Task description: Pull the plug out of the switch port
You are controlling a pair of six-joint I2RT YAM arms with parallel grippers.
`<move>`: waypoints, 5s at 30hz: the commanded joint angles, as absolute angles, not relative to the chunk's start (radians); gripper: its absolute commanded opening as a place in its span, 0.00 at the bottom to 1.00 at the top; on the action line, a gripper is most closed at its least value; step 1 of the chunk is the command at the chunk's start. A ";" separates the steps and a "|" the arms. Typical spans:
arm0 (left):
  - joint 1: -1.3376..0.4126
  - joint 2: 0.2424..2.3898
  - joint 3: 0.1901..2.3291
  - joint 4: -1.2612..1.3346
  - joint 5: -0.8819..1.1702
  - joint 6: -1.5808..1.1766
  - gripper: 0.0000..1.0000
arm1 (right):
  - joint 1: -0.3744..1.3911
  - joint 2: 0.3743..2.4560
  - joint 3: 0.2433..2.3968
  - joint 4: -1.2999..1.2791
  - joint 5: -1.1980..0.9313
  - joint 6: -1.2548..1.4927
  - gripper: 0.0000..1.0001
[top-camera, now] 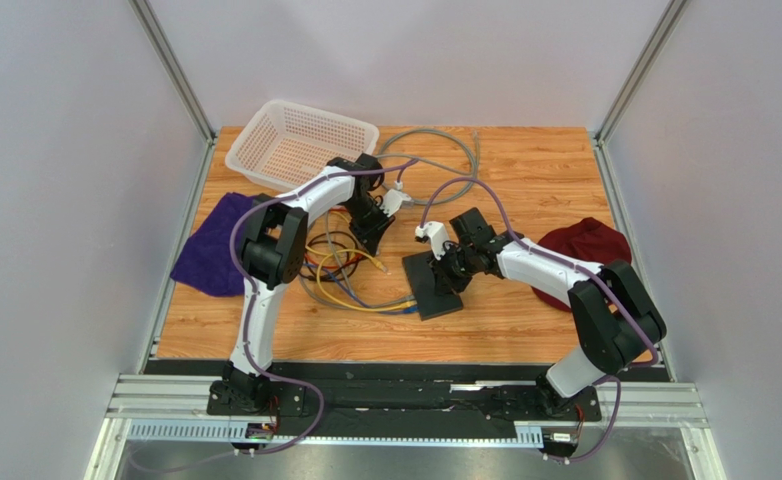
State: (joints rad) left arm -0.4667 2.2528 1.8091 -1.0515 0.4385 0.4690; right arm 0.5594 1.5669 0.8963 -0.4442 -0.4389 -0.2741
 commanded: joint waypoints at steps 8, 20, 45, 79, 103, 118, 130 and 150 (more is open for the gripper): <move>-0.466 2.016 1.695 -0.896 0.757 0.362 0.41 | 0.555 1.549 0.871 -0.440 -0.408 -0.278 0.06; -0.523 1.996 1.421 -0.726 0.933 0.275 0.46 | 0.555 1.542 0.862 -0.439 -0.407 -0.275 0.06; -0.581 2.252 1.552 -0.815 1.048 0.290 0.45 | 0.551 1.529 0.838 -0.440 -0.400 -0.270 0.06; -0.618 2.286 1.588 -0.845 0.962 0.251 0.00 | 0.552 1.539 0.836 -0.430 -0.394 -0.255 0.05; -0.575 2.330 1.731 -0.977 0.956 0.317 0.00 | 0.551 1.559 0.850 -0.431 -0.391 -0.261 0.04; -0.575 2.312 1.634 -0.986 0.973 0.368 0.00 | 0.551 1.565 0.853 -0.426 -0.388 -0.258 0.04; -0.575 2.329 1.643 -1.026 0.939 0.417 0.00 | 0.551 1.562 0.848 -0.425 -0.388 -0.255 0.04; -0.453 2.355 1.971 -1.252 0.835 0.496 0.00 | 0.551 1.514 0.821 -0.422 -0.357 -0.285 0.03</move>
State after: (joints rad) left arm -0.5076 2.3749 1.8252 -1.2186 0.8948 0.4778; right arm 0.5529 1.5345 0.8547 -0.4011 -0.4171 -0.2569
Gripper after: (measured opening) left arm 0.026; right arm 0.037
